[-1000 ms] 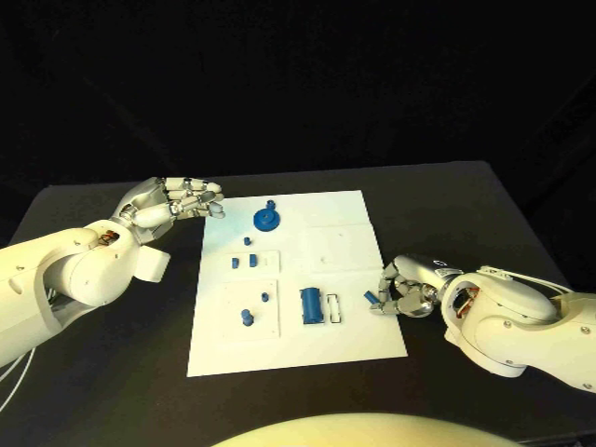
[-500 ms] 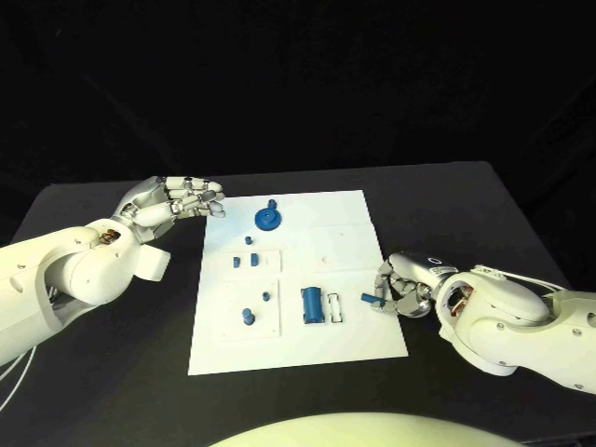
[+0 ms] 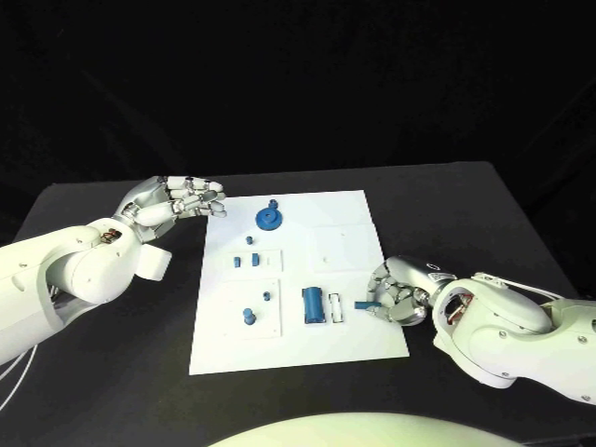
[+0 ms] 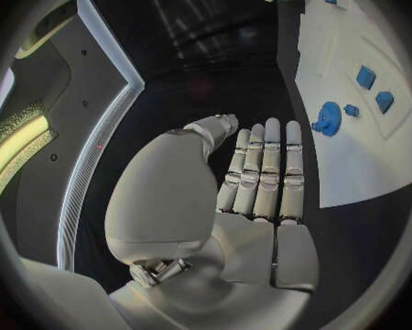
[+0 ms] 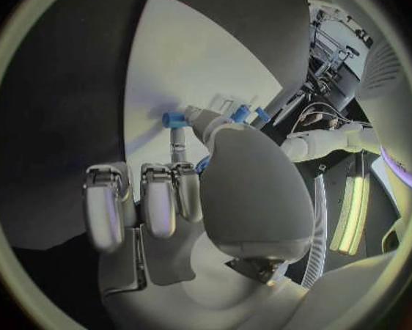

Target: Assemble the parts on the task board

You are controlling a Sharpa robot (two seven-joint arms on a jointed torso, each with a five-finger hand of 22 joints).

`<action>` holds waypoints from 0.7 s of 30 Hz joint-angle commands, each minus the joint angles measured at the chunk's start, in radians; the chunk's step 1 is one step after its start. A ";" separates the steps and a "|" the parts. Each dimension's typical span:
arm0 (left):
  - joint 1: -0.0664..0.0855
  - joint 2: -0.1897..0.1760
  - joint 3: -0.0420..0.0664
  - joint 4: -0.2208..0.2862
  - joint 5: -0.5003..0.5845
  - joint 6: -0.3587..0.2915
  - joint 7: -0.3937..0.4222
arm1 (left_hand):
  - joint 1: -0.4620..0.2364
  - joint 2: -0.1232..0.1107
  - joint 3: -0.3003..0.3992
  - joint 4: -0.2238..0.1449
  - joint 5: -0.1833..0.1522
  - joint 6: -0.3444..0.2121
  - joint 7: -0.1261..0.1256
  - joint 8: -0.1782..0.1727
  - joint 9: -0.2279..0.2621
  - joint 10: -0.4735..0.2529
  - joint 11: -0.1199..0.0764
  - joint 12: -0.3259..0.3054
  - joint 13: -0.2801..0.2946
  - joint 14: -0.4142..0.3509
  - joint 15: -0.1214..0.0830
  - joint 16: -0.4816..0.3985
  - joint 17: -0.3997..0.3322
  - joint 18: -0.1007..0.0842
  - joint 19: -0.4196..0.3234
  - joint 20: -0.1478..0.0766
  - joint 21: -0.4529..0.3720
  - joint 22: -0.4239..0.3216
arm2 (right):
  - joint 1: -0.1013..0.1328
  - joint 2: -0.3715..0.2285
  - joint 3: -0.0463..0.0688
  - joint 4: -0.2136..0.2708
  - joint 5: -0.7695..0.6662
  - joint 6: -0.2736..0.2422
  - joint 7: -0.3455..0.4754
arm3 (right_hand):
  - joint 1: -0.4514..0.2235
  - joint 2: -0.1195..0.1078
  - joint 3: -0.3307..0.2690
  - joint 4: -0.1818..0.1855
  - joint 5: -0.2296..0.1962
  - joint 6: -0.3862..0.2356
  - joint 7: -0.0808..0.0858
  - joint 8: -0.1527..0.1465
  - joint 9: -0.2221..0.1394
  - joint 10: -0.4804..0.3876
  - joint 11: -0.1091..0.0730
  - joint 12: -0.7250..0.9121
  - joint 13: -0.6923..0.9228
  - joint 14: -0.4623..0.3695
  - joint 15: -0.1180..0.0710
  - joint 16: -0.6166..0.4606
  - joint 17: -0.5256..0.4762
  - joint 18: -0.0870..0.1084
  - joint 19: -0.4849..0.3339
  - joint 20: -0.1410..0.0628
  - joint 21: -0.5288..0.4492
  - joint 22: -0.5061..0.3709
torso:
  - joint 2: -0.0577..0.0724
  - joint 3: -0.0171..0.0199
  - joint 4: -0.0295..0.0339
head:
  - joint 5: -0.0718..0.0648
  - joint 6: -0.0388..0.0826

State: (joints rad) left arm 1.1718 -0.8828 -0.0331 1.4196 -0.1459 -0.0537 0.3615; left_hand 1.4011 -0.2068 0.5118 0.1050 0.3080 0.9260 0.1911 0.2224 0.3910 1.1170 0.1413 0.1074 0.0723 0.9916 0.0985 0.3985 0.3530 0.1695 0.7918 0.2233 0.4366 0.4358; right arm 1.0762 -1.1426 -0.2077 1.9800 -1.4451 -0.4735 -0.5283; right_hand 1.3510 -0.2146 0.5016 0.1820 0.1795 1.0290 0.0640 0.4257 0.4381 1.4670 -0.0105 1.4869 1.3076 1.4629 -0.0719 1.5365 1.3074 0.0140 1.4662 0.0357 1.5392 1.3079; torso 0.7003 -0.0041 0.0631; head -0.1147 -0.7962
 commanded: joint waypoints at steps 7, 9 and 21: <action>-0.001 0.000 0.001 0.003 0.004 0.015 0.000 | -0.007 -0.002 0.001 0.004 0.002 -0.002 0.005 -0.004 0.001 0.002 0.004 -0.004 0.001 0.002 0.007 -0.005 0.002 0.011 0.005 0.005 -0.003 -0.002 | 0.004 0.045 0.001 0.005 0.191 -0.056 0.036 | -0.074 0.003 -0.007 0.018 -0.006 0.004 -0.004 0.003 0.007 0.065 -0.005 0.009 0.206 0.093 -0.006 0.008 0.183 -0.010 0.099 -0.007 0.011 0.257 | 0.001 -0.0006 0.0004 | -0.002 -0.007; -0.001 0.000 0.001 0.003 0.004 0.015 0.000 | -0.007 -0.002 0.001 0.004 0.002 -0.002 0.005 -0.004 0.001 0.002 0.004 -0.004 0.001 0.002 0.007 -0.005 0.002 0.011 0.005 0.005 -0.003 -0.002 | 0.002 0.057 0.001 -0.001 0.209 -0.051 0.033 | -0.084 0.004 -0.010 0.021 -0.006 0.003 -0.004 0.003 0.008 0.066 -0.004 0.009 0.206 0.093 -0.006 0.008 0.183 -0.010 0.099 -0.007 0.011 0.258 | 0.000 -0.0011 0.0014 | -0.003 -0.007; -0.001 -0.003 0.001 0.005 0.003 0.016 -0.001 | -0.007 -0.002 0.001 0.004 0.002 -0.002 0.005 -0.005 0.001 0.002 0.005 -0.005 0.001 0.002 0.007 -0.005 0.002 0.011 0.005 0.005 -0.004 -0.002 | -0.010 0.093 0.001 -0.025 0.269 -0.043 0.031 | -0.178 0.012 -0.066 0.076 -0.009 0.006 -0.001 0.001 0.013 0.070 -0.001 0.017 0.213 0.095 -0.004 0.012 0.195 -0.010 0.100 -0.005 0.013 0.258 | 0.001 -0.0005 0.0010 | 0.001 -0.011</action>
State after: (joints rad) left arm 1.1717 -0.8862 -0.0331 1.4209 -0.1462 -0.0535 0.3564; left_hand 1.4011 -0.2069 0.5118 0.1050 0.3080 0.9260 0.1911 0.2224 0.3908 1.1170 0.1413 0.1074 0.0721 0.9916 0.0985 0.3985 0.3539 0.1694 0.7918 0.2233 0.4367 0.4346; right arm 1.0682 -1.0524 -0.2061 1.9564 -1.2094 -0.5198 -0.5068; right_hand 1.1815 -0.2001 0.4375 0.2545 0.1725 1.0350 0.0581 0.4295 0.4535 1.4670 -0.0105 1.4985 1.3075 1.4629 -0.0718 1.5444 1.3073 0.0140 1.4662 0.0358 1.5508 1.3077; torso 0.7009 -0.0046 0.0642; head -0.1137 -0.8068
